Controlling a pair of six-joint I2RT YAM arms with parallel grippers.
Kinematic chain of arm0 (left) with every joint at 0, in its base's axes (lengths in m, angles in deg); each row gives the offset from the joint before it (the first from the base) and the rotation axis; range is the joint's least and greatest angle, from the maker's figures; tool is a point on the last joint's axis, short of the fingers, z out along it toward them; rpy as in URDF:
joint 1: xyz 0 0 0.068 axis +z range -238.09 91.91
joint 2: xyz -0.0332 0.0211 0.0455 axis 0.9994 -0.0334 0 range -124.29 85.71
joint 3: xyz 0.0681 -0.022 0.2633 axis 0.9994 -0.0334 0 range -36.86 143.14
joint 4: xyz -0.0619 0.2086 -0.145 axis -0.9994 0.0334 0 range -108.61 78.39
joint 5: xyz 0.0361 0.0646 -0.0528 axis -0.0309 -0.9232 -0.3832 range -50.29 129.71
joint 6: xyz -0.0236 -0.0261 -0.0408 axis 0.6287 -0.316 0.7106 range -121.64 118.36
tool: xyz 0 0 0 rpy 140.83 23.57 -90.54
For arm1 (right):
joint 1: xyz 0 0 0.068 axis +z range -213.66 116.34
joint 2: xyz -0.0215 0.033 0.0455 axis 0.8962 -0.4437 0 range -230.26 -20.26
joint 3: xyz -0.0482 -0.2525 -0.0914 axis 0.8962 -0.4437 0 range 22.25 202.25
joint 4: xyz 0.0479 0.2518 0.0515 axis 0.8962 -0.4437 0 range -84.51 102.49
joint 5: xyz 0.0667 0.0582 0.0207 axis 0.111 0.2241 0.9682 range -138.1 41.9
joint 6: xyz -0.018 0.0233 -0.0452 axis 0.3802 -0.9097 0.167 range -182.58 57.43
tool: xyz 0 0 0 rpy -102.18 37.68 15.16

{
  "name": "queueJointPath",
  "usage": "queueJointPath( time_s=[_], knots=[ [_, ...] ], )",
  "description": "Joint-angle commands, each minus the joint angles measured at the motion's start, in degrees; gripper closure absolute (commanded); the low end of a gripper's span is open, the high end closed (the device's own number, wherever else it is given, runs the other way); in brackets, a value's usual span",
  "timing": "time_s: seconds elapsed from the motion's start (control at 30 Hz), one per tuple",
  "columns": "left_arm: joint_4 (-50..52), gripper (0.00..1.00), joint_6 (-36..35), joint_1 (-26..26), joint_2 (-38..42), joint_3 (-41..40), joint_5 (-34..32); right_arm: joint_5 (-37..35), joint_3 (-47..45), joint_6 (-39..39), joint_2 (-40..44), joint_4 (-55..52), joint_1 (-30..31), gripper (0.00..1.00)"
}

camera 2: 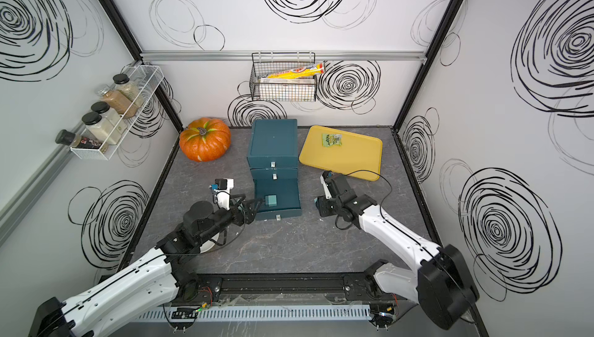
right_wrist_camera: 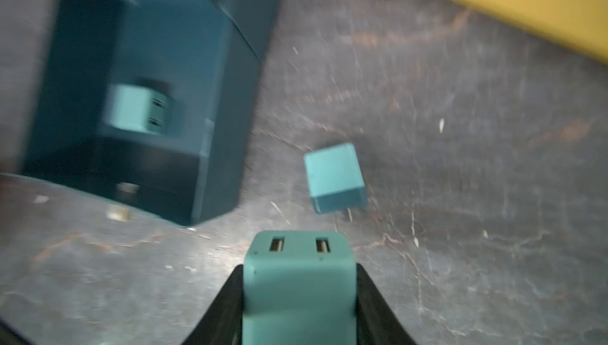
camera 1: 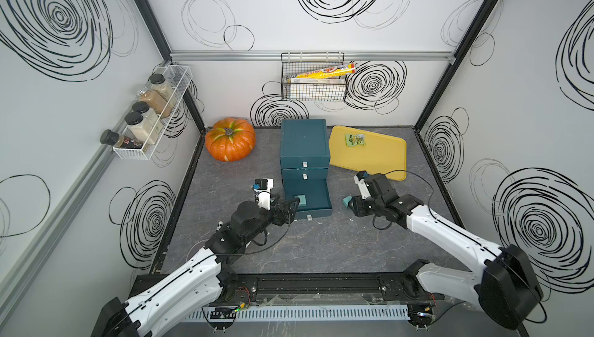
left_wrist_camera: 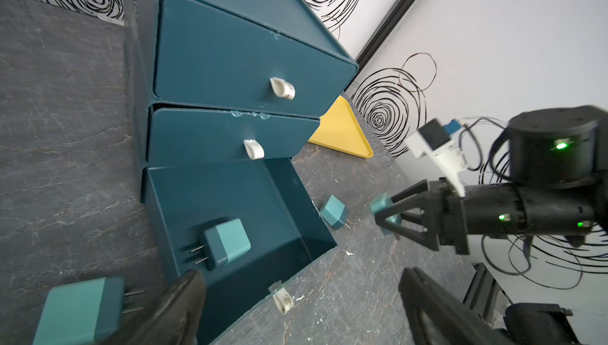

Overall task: Place the plugs into the drawer by color
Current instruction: Pick up the plug from the center of the board, then place the plug in the drawer.

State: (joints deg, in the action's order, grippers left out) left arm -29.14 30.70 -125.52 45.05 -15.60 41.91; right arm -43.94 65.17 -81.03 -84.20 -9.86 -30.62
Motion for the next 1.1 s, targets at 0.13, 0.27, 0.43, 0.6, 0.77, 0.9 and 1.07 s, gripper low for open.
queueJointPath(
  time_s=[0.13,0.27,0.43,0.6,0.77,0.9,1.07],
  knots=[
    [-3.5,0.01,-3.2,0.3,4.6,-2.5,0.3,16.5,9.9,11.2,-0.8,4.4,1.0,0.83],
    [-3.1,0.01,-3.3,0.3,7.5,-2.9,0.0,19.6,15.5,21.0,-8.8,0.9,2.6,0.82],
    [-2.2,0.01,-3.1,0.0,11.0,-3.5,-0.9,17.3,15.5,28.8,-8.9,5.3,7.6,0.94],
    [-2.7,0.01,-3.3,-0.3,11.9,-3.8,-0.3,13.7,16.4,38.4,-11.9,4.4,10.5,1.00],
    [-2.5,0.01,-3.4,-0.5,11.5,-3.7,0.1,9.9,19.4,43.6,-20.0,-1.1,12.4,1.00],
    [-2.6,0.01,-3.2,-0.7,11.5,-3.7,0.4,4.2,20.8,46.3,-26.2,-0.9,14.2,1.00],
    [-2.5,0.01,-3.2,-0.9,11.1,-3.5,0.8,1.3,26.8,47.8,-34.5,-4.6,15.3,1.00]
  ],
)
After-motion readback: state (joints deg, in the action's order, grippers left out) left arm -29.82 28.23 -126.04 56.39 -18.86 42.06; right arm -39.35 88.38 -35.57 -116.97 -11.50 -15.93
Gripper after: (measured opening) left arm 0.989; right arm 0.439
